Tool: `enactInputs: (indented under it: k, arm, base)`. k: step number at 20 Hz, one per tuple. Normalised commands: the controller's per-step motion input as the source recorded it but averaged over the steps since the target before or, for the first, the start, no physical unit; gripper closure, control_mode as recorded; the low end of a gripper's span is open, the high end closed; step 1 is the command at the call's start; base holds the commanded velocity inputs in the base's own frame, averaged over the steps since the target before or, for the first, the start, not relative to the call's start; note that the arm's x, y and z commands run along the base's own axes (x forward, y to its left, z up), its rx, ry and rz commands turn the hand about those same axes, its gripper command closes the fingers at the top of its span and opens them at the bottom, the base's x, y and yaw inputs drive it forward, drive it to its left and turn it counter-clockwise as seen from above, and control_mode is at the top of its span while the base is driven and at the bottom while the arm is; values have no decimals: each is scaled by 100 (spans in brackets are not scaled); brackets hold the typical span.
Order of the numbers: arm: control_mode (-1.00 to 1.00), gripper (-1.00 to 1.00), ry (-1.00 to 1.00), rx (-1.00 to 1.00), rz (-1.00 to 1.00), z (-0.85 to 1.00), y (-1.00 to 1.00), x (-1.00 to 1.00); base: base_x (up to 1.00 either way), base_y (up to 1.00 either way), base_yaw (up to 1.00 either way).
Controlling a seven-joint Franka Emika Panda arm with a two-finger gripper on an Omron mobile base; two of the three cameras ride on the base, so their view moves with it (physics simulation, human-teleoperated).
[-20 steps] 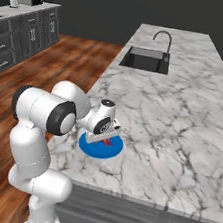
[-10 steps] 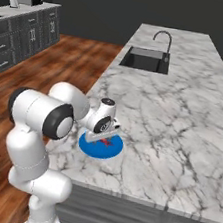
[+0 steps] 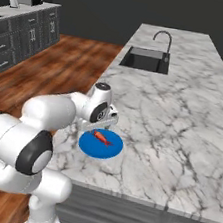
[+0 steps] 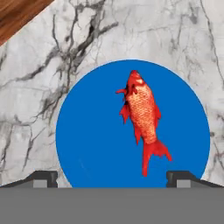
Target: Take the fish from the oven and place it on the plate on the counter.
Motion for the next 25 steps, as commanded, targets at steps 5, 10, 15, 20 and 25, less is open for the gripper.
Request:
enactInputs:
  k: [5, 10, 15, 20, 25]
  arm:
    - [-100, -100, 0, 0, -11, 70, 39, -60]
    - [-100, -100, -8, 0, -27, 42, 32, -97]
    - [-100, -100, -12, 0, -33, 18, 27, -100]
    - [-100, -100, -13, 2, -34, 23, 22, -100]
    - [-100, -100, -16, 4, -30, 47, 3, -87]
  base:
    - [0, 0, 0]
    - [0, 0, 0]
    - [0, 0, 0]
    - [0, 0, 0]
    - [0, 0, 0]
